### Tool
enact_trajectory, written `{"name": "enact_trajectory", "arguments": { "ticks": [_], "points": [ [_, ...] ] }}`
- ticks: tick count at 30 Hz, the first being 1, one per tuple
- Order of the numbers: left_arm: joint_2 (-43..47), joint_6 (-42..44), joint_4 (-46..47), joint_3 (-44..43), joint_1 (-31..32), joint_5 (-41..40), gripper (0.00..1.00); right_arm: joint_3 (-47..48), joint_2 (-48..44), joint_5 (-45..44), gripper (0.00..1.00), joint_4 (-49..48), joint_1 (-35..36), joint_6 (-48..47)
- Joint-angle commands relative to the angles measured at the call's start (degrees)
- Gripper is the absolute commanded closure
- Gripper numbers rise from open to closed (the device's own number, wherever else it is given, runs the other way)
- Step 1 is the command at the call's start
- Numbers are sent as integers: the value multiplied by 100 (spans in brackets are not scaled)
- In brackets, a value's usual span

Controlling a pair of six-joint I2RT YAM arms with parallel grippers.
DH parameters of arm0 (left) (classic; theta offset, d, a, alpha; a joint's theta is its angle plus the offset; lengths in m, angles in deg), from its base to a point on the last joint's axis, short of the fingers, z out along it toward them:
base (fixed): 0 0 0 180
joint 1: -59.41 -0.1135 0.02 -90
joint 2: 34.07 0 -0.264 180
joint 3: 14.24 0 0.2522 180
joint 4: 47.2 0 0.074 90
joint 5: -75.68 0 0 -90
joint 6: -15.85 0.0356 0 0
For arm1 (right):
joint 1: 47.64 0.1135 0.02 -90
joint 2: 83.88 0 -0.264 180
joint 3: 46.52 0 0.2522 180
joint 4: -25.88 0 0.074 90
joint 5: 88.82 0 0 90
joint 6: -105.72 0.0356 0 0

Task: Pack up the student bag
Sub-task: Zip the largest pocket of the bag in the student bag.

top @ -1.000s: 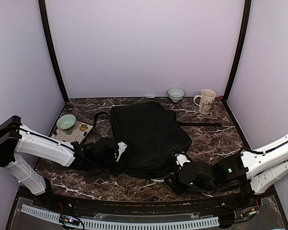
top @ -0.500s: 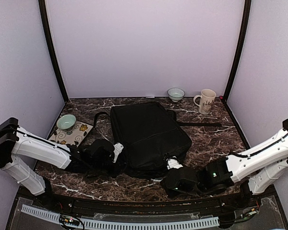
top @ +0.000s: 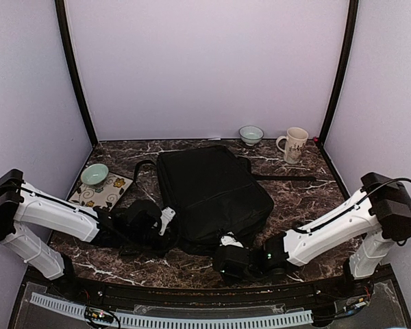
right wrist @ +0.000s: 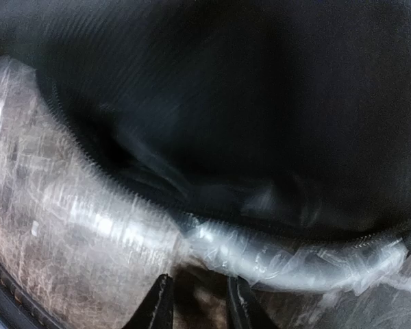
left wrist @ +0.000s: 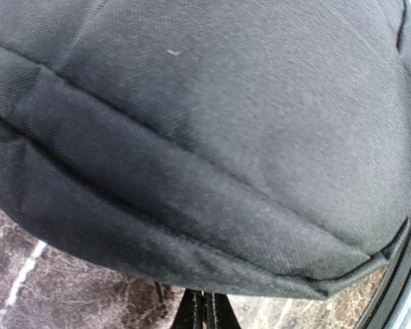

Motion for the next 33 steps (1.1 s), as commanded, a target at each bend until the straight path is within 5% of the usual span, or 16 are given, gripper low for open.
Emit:
{"name": "enact_trajectory", "arguments": {
  "ticks": [1, 15, 22, 33],
  "points": [
    [133, -91, -196, 44, 140, 443, 100, 128, 302, 229, 73, -451, -249, -229],
    [-171, -579, 879, 151, 1070, 1459, 100, 646, 1387, 340, 78, -1336, -452, -677],
    [-1193, -692, 1933, -322, 1408, 2704, 100, -27, 836, 102, 78, -1839, -562, -686],
    [-1107, -720, 1856, -444, 1419, 2659, 95, -630, -387, 399, 74, -1294, -510, -551]
  ]
}}
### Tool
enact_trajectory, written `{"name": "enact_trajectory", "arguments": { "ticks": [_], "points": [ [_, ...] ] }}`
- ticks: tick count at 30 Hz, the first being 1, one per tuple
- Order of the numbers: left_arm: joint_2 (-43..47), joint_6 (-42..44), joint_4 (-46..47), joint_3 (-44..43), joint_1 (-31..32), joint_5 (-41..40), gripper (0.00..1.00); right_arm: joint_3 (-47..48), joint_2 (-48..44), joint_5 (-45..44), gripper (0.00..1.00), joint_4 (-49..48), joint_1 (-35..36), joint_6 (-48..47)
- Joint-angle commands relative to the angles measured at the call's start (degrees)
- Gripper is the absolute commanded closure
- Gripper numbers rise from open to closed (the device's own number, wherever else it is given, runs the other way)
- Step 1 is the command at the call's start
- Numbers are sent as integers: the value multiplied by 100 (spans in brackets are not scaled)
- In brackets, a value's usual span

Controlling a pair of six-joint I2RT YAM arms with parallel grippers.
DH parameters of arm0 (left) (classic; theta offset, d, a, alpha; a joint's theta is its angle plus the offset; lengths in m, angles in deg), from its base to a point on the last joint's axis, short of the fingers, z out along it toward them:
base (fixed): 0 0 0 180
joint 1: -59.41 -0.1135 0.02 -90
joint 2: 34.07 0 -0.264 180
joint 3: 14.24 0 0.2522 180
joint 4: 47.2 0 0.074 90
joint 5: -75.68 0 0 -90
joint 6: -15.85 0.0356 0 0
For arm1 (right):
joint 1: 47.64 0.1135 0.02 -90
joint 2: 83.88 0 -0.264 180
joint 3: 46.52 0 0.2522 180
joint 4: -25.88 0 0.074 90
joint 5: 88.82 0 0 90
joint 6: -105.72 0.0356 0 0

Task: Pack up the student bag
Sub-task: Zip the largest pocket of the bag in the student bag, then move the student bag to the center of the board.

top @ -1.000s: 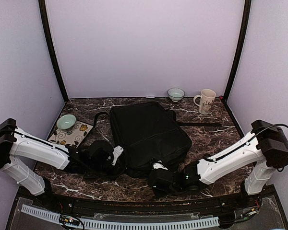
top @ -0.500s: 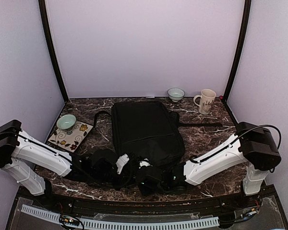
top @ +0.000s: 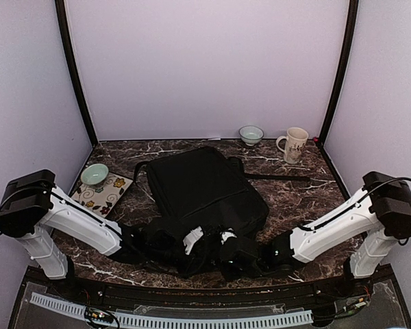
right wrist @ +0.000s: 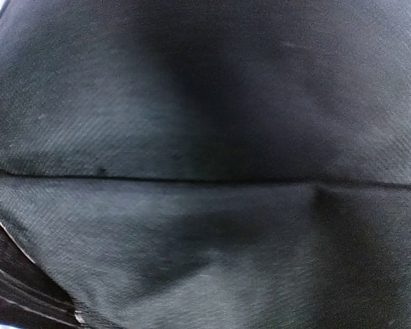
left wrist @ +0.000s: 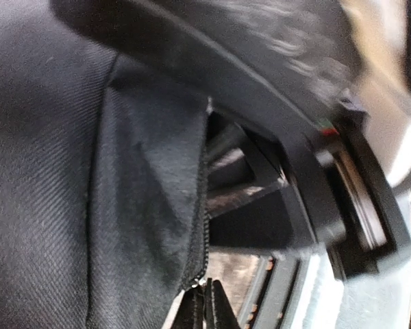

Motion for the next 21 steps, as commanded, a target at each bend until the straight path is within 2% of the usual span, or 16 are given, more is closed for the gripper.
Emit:
{"name": "enact_trajectory", "arguments": {
  "ticks": [1, 4, 10, 14, 17, 21],
  "points": [
    [184, 64, -90, -60, 345, 1140, 91, -156, -495, 13, 74, 301, -103, 25],
    [400, 192, -375, -75, 343, 1063, 71, -255, -908, 150, 72, 500, 26, -2],
    [1172, 487, -1200, -38, 345, 527, 39, -621, -1897, 384, 67, 743, 234, 8],
    [1969, 575, -1772, 103, 343, -44, 30, -870, -2534, 301, 64, 816, 381, 149],
    [2683, 564, -2483, 237, 344, -1090, 24, -1008, -2785, 241, 55, 609, 504, 103],
    [3538, 477, -3004, 530, 344, -2720, 13, -885, -2622, -209, 48, 510, 754, -121]
  ]
}}
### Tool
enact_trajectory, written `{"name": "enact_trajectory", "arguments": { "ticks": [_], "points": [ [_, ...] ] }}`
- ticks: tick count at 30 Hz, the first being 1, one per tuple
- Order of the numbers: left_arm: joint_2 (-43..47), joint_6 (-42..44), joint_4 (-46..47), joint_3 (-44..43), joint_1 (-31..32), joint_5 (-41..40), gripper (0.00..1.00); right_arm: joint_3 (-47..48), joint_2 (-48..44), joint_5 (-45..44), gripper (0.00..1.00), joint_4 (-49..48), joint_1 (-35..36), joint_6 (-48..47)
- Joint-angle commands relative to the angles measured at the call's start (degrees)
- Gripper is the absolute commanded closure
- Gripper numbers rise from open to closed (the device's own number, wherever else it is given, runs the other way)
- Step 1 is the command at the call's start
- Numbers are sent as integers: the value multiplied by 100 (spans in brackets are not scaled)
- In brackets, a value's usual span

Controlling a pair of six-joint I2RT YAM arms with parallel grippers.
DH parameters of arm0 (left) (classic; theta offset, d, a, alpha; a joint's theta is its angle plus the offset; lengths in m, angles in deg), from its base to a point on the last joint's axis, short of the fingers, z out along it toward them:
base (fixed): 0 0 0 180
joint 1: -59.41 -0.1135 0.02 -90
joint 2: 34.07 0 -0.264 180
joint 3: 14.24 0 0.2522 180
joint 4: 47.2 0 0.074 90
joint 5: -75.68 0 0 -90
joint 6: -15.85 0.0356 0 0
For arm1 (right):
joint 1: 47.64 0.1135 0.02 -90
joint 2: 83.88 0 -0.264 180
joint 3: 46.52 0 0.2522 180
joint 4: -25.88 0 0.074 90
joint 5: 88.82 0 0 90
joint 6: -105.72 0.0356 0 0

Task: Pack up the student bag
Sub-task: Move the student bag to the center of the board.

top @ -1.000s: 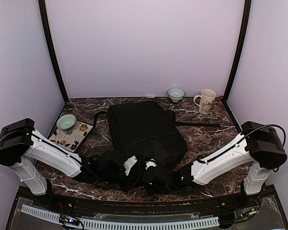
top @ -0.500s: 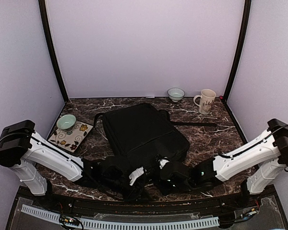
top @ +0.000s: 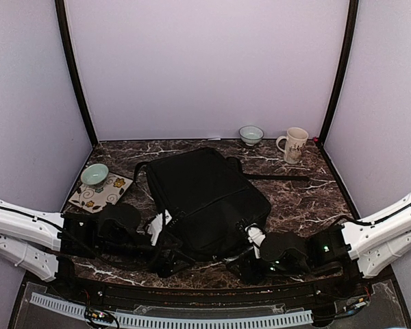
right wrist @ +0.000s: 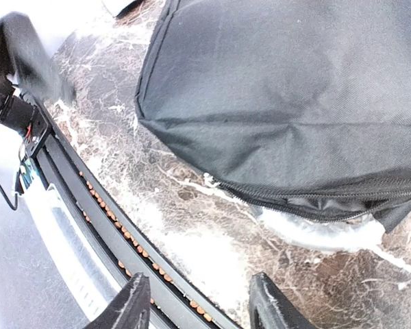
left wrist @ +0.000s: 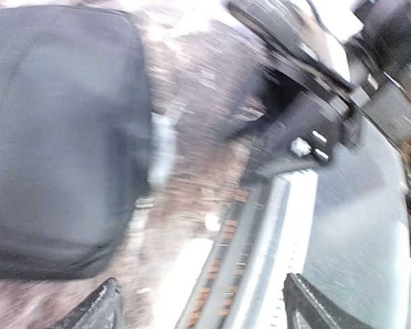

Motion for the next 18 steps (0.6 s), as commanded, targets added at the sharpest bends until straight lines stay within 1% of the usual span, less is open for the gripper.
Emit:
{"name": "enact_trajectory", "arguments": {
  "ticks": [1, 2, 3, 6, 9, 14, 16, 18],
  "points": [
    [620, 2, -828, 349, -15, -1903, 8, 117, 201, -559, 48, -232, 298, -243],
    [711, -2, -868, 399, -19, -2208, 4, 167, 285, -663, 47, -317, 373, -336],
    [751, 43, -857, 428, -23, -2435, 2, 200, 359, -768, 46, -430, 442, -416],
    [623, 414, -637, 449, -20, -3026, 1, 283, 556, -1025, 45, -638, 580, -545],
    [169, 890, -366, 375, -19, -3466, 2, 340, 742, -1330, 45, -581, 638, -528],
    [-468, 1486, 51, 123, -15, -3512, 5, 60, 872, -2069, 47, -554, 629, 108],
    [-623, 1736, 106, -12, -18, -3506, 5, -97, 810, -2087, 47, -673, 568, 291],
    [-754, 1840, -171, -277, -9, -3528, 7, -244, 719, -1932, 47, -849, 468, 370]
  ]
}}
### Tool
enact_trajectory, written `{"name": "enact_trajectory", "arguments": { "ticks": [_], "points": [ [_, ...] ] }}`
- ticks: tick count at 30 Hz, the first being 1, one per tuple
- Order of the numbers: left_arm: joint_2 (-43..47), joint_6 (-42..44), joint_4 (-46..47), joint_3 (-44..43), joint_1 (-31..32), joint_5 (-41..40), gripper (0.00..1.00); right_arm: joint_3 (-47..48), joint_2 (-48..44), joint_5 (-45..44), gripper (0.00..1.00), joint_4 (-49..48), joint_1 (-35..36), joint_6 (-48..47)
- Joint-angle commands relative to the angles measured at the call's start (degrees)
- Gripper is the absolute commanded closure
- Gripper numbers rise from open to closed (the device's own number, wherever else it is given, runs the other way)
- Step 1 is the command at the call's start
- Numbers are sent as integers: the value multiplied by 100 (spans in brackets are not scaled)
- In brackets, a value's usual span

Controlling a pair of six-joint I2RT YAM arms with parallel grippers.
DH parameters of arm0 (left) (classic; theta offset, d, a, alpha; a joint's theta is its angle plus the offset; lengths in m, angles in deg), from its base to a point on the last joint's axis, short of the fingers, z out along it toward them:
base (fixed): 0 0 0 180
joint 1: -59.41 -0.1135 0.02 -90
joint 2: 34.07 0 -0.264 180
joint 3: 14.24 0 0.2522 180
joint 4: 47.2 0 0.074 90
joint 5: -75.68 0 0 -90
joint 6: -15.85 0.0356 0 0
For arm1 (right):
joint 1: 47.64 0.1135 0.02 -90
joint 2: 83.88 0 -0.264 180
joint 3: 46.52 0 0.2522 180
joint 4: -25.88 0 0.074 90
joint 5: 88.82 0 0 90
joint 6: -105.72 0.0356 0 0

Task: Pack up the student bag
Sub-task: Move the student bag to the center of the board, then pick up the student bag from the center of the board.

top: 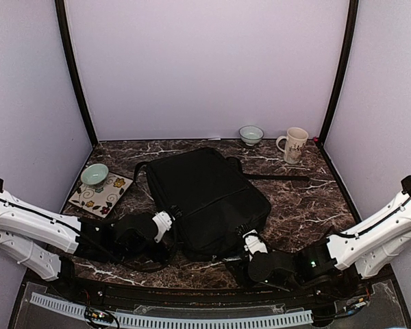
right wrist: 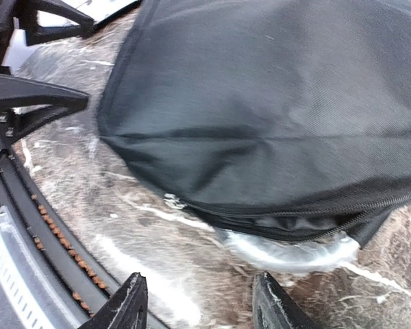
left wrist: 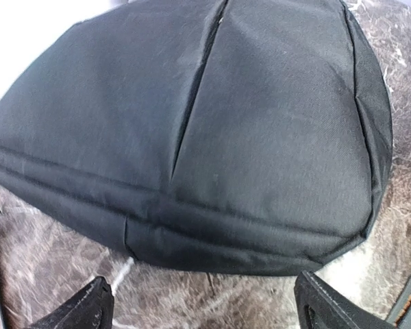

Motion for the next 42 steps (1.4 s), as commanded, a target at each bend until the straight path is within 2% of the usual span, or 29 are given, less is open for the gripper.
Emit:
{"name": "enact_trajectory", "arguments": {
  "ticks": [1, 7, 11, 14, 18, 26, 32, 37, 42],
  "points": [
    [-147, 566, -199, -612, 4, -266, 7, -359, -155, -136, 47, -513, -174, 406],
    [288, 409, -857, -996, 43, -691, 8, -763, 206, 754, 48, -1489, -418, 583],
    [880, 420, -945, -903, 40, -1003, 2, -603, 659, 931, 49, -1548, -567, 696],
    [1154, 328, -931, -850, 39, -1212, 1, -783, 997, 1241, 50, -1915, -988, 803],
    [1098, 774, -1056, -999, 35, -875, 2, -1200, 1364, 1678, 52, -2724, -1449, 808],
    [572, 1597, -1324, -1573, 190, 469, 15, -1406, 1271, 1548, 55, -2689, -1801, 631],
    [-305, 2138, -1467, -2007, 640, 808, 19, -1867, 384, 1791, 55, -3168, -1656, 341],
    [-1373, 2311, -1901, -2446, 974, 188, 19, -2107, -365, 1488, 55, -3020, -1317, 356],
    [-2119, 2439, -2301, -2768, 1007, -492, 20, -2194, -796, 1227, 54, -2843, -1026, 400]
  ]
}}
